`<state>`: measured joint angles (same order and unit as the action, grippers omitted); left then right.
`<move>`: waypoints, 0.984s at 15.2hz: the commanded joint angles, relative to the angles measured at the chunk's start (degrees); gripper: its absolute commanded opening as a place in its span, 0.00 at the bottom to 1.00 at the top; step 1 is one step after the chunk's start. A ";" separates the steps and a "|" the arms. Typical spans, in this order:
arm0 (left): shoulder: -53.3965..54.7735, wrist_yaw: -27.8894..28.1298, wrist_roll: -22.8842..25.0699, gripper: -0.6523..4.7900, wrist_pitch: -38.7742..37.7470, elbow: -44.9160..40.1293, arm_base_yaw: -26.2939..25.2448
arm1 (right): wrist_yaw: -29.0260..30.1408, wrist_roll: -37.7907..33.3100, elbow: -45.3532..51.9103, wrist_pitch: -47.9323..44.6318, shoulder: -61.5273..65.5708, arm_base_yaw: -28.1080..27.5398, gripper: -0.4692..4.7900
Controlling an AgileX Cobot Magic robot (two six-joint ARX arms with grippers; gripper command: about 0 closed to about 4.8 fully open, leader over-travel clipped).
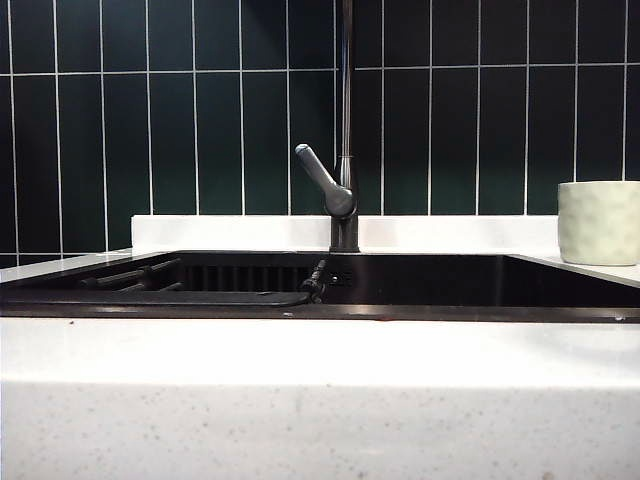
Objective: Pick up the mug next to the sink, go to the faucet to get some water, pour the water into the sink, and finally put the mug back to its place.
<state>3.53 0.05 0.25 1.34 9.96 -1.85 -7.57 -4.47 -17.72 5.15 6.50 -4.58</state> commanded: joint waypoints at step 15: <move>65.13 -13.00 0.83 0.21 32.63 23.47 0.00 | -0.17 4.15 -15.89 -14.82 50.97 -7.28 0.50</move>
<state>67.77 -12.01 0.62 30.89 32.97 -1.80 -8.27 -0.73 -33.34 -7.27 56.21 -11.31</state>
